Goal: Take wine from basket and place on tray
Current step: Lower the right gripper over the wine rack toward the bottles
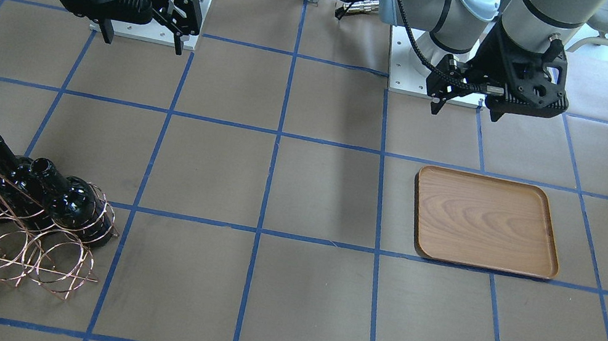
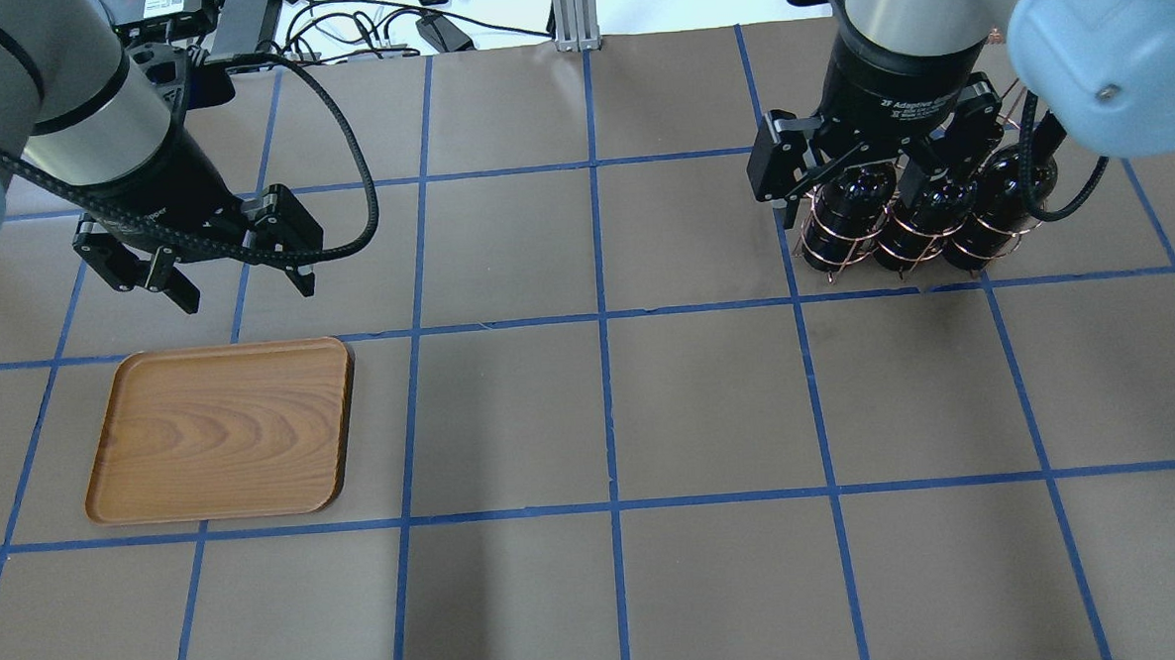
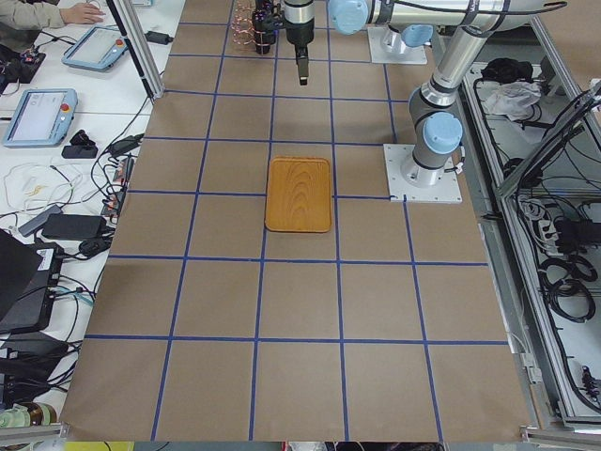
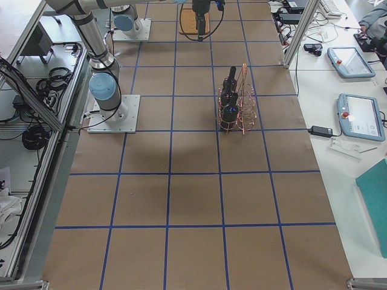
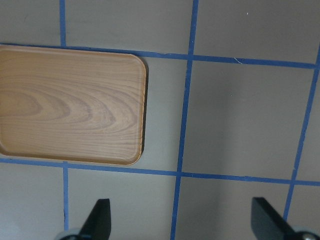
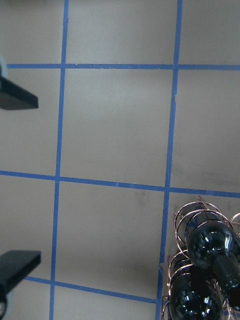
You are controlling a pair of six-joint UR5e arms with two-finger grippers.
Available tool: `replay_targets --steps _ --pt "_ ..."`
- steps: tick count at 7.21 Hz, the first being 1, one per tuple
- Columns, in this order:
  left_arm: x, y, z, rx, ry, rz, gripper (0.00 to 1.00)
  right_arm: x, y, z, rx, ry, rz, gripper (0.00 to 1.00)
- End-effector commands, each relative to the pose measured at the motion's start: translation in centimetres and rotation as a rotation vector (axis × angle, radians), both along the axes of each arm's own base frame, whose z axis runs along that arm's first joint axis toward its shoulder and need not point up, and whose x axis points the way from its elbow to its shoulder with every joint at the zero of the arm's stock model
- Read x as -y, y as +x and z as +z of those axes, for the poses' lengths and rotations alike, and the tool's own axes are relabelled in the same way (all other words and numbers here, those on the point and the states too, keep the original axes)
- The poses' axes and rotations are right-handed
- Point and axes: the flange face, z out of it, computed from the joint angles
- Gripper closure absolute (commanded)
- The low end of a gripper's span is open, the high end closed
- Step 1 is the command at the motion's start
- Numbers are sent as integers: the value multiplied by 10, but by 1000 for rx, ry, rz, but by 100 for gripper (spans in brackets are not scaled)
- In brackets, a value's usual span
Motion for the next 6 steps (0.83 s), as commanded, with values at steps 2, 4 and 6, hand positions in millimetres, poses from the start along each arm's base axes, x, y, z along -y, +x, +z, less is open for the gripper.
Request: replay_targets --steps 2,4,6 --pt "0 1 0 1 0 1 0 -7 -5 8 -39 6 -9 0" --pt "0 1 -1 1 1 1 0 -6 -5 4 -42 15 -1 0" --pt "0 1 -1 1 1 1 0 -7 -6 7 -48 8 -1 0"
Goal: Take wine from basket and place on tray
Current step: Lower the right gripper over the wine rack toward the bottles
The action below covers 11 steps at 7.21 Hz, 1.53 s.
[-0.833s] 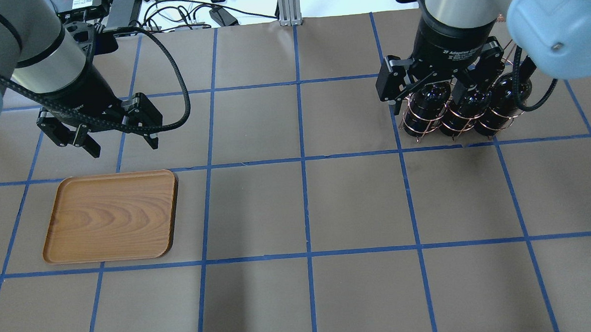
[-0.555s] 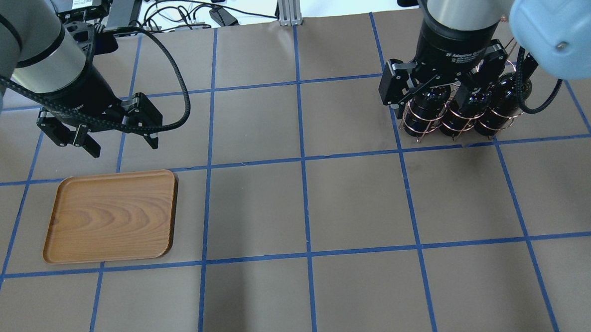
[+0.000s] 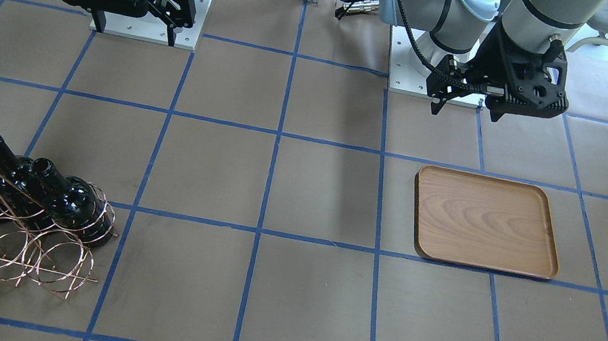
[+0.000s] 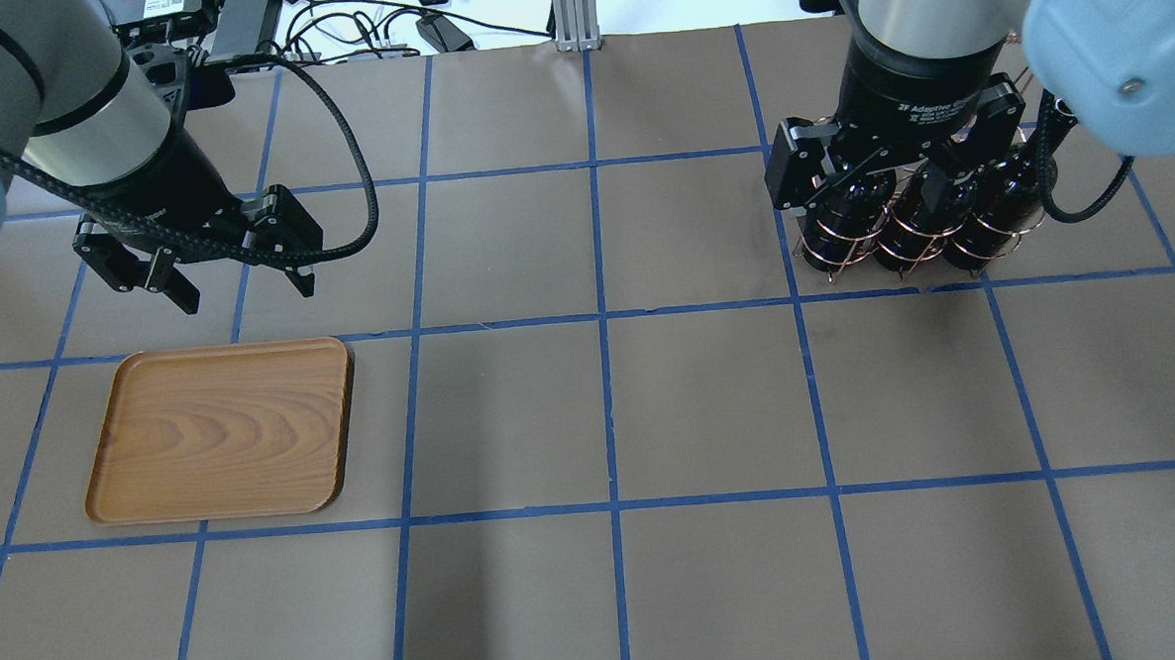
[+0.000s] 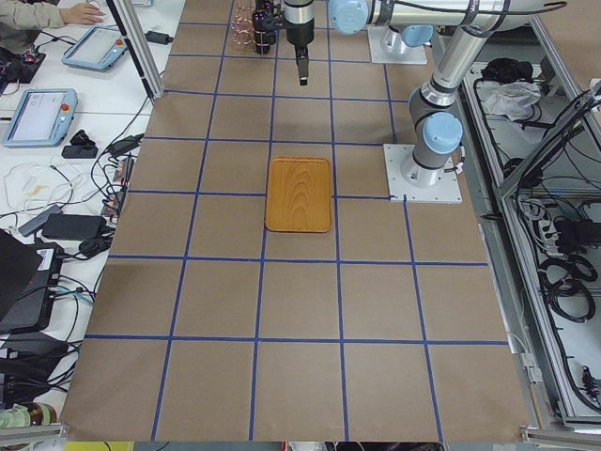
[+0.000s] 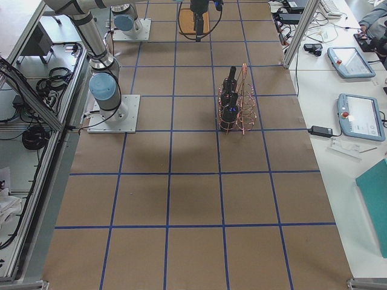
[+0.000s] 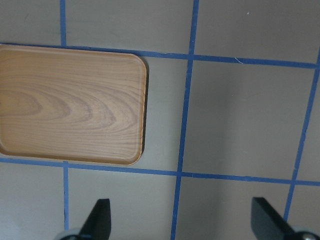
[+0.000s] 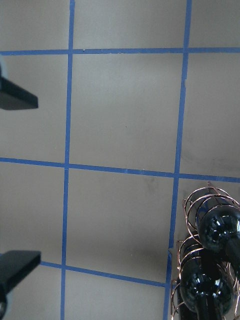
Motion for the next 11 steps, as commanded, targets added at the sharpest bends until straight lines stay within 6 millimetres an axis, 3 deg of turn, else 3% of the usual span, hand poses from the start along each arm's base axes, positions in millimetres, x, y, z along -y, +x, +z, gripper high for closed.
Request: replay_targets --steps 1,5,8,9,11 --pt "0 0 0 0 0 -1 0 1 -2 3 -2 -7 -2 0" --pt "0 0 0 0 0 1 0 0 -4 1 -15 9 -13 0" --pt "0 0 -1 0 3 1 0 12 -12 8 8 -62 -16 0" --pt "0 0 -1 0 2 1 0 22 -36 9 23 -73 -22 0" --pt "0 0 -1 0 2 1 0 42 -114 7 55 -64 -36 0"
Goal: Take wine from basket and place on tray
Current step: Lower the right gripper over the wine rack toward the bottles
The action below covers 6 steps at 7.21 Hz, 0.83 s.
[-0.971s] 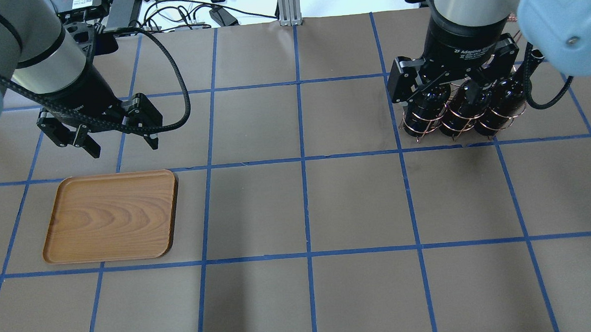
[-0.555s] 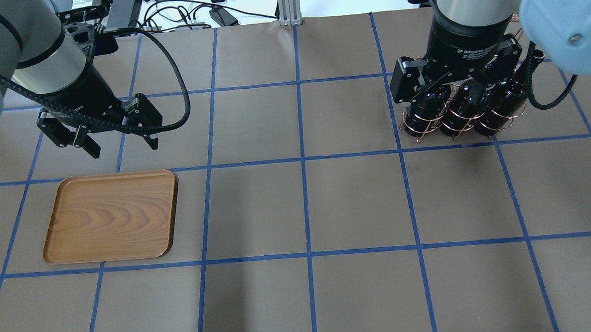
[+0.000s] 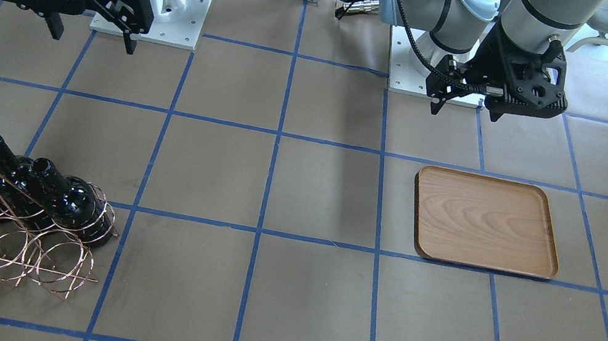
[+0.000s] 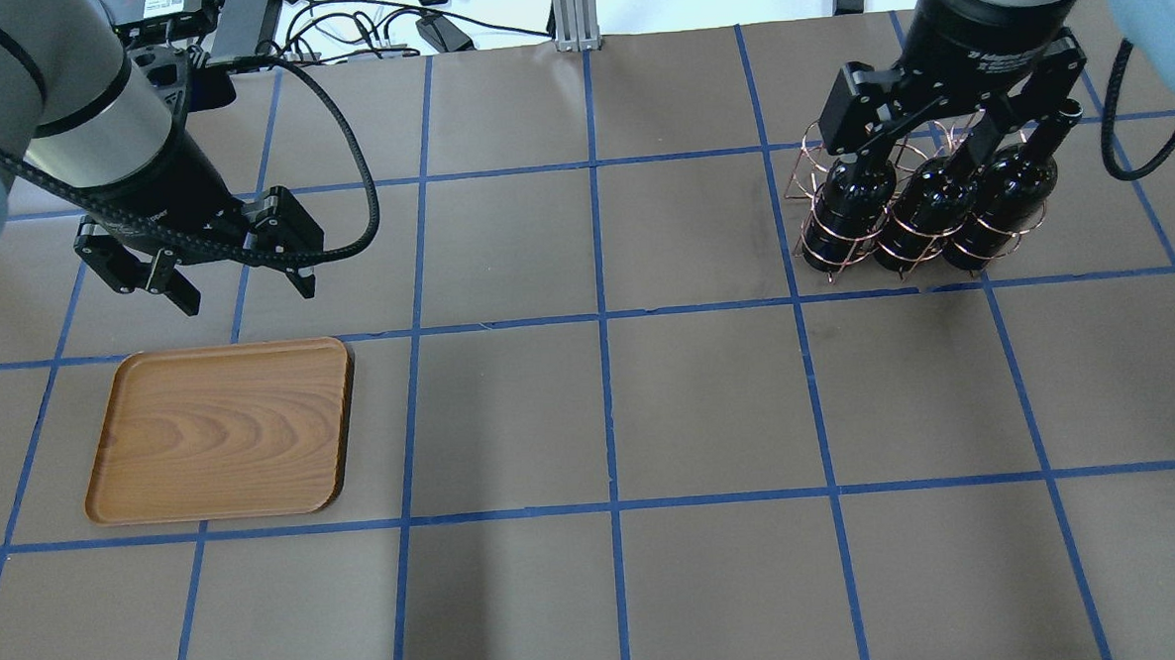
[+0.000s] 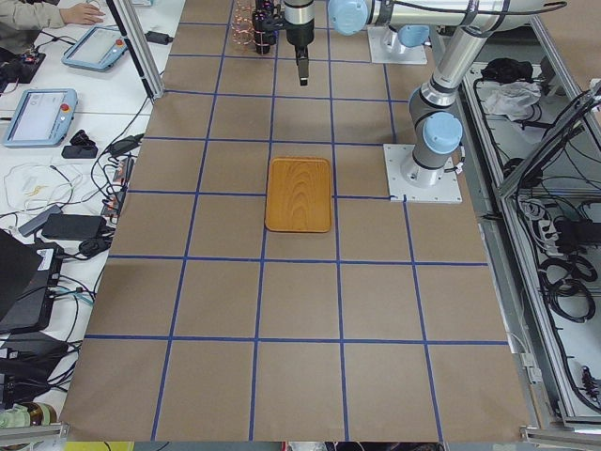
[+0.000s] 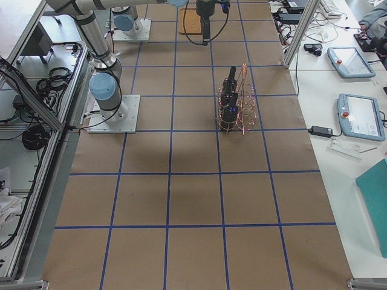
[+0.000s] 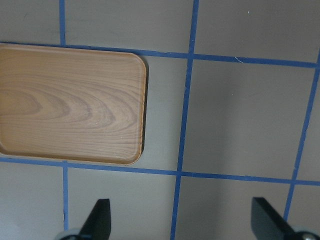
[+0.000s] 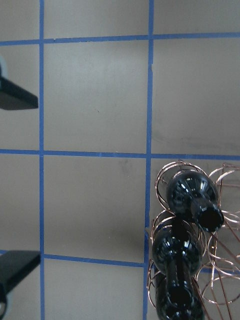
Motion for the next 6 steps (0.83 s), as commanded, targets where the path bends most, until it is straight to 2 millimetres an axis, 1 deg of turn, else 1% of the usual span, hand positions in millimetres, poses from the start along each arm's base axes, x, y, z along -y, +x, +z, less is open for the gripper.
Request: replay_targets --steps 1,2,3,4,6 --pt "1 0 -1 0 4 0 0 29 -90 -21 22 32 17 0" --pt "0 0 -1 1 2 0 0 55 -110 -46 44 30 33 0" --pt "0 0 -1 0 2 0 0 71 -115 -65 49 37 37 0" --pt "0 0 0 0 1 0 0 76 -109 -66 46 8 44 2" --pt "0 0 -1 0 2 0 0 89 -111 -92 61 48 48 2"
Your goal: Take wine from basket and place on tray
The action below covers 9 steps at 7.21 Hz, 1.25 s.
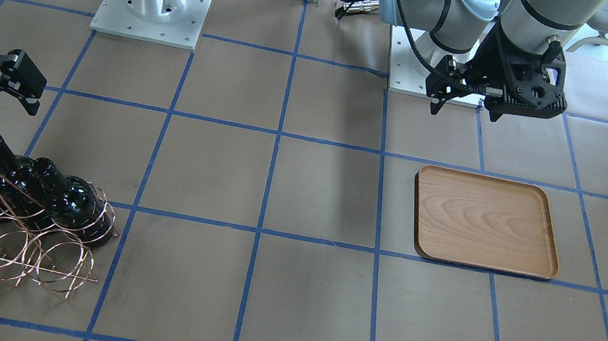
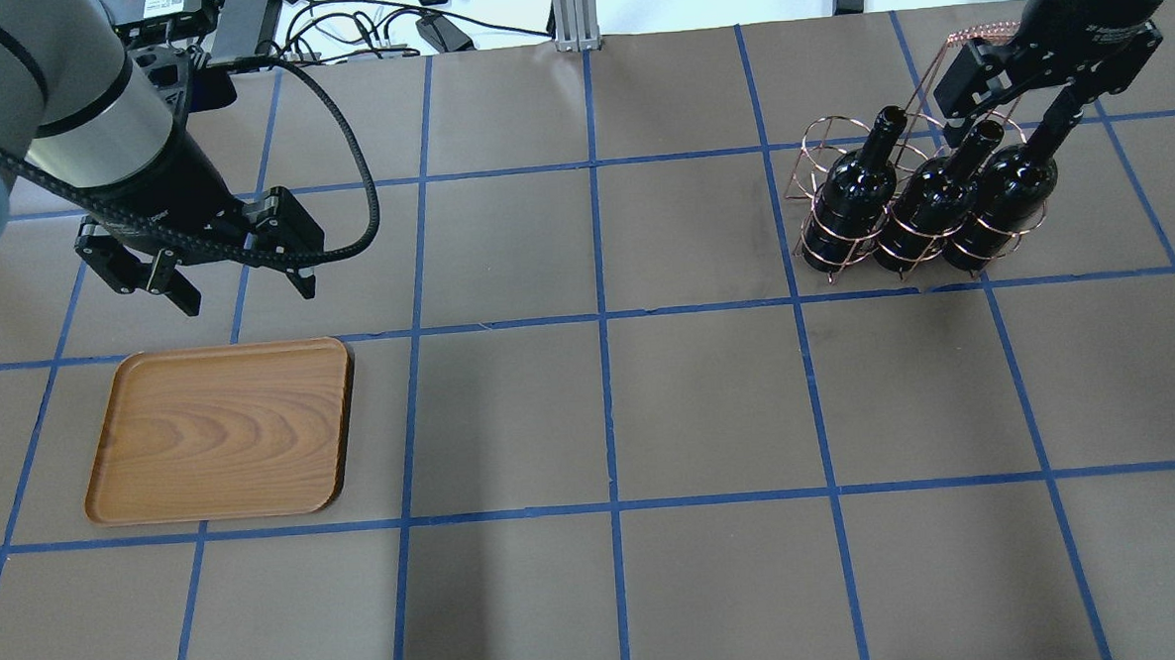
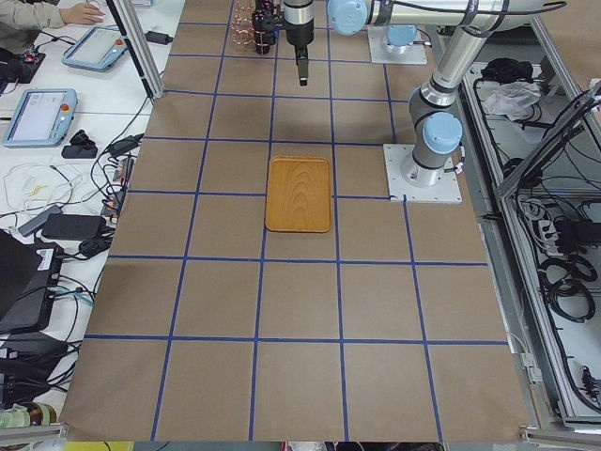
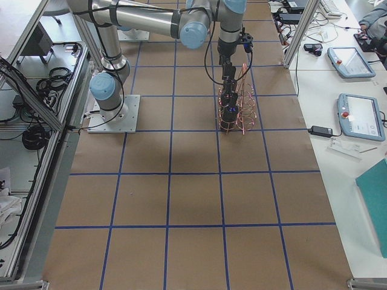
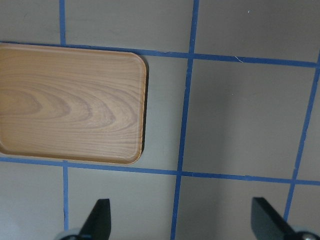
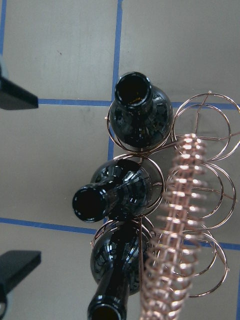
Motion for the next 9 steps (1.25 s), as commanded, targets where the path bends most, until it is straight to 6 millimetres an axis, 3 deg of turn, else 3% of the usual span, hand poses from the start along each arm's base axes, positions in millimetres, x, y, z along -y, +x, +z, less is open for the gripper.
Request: replay_targets --steps 1,6,7,9 --pt "0 0 0 1 0 0 0 9 -4 -16 -8 24 4 1" --pt "0 2 0 3 0 3 0 14 -4 -23 -1 22 3 0" --pt "0 2 0 4 1 1 0 25 -7 -29 -14 -15 11 1" --pt "1 2 -1 4 5 3 0 25 -8 -41 -15 0 13 1"
